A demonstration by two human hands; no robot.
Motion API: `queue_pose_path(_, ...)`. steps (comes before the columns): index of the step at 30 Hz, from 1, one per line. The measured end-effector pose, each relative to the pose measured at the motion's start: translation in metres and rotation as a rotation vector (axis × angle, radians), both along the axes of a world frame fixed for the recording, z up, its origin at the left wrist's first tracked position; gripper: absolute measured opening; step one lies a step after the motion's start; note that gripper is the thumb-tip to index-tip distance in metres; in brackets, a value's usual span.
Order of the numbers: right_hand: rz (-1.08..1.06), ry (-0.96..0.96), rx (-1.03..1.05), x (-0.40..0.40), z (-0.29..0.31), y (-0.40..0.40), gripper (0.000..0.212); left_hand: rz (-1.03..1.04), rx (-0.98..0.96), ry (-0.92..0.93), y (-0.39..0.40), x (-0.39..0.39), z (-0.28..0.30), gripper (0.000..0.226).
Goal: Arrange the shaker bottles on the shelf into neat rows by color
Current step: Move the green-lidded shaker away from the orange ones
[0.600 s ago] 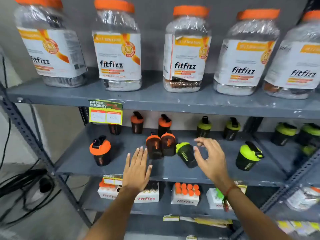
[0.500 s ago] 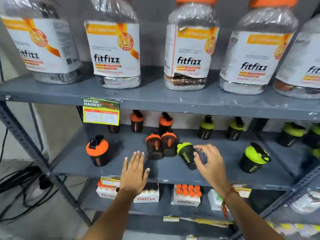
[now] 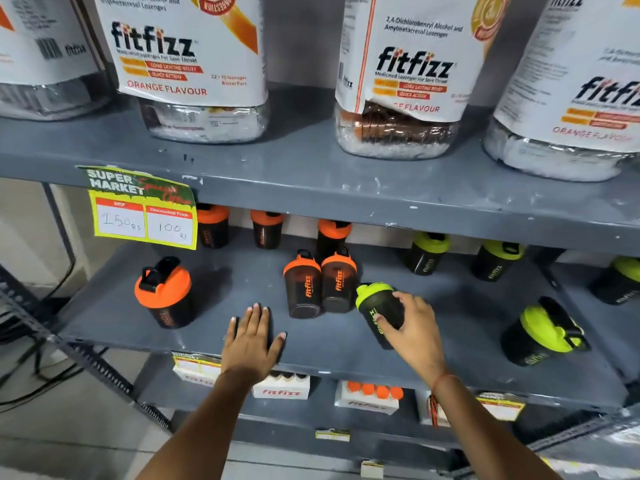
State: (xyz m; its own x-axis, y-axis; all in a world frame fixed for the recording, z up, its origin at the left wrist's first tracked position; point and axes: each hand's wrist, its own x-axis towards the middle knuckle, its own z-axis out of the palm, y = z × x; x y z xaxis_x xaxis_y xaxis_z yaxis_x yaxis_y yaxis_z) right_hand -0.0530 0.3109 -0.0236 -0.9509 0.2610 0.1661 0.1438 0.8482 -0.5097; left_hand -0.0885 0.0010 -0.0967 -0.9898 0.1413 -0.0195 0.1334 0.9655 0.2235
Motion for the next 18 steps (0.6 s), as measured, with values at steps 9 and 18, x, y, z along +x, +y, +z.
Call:
queue_pose_path(9,-0.079,-0.289,-0.003,-0.028,0.01,-0.004,0.098,-0.015,-0.002,0.005,-0.004,-0.009,-0.002,0.088)
queue_pose_path(18,-0.129,-0.303,-0.244,-0.023,0.006,0.005,0.052,-0.01,-0.017,0.0,-0.002,-0.007,0.0,0.09)
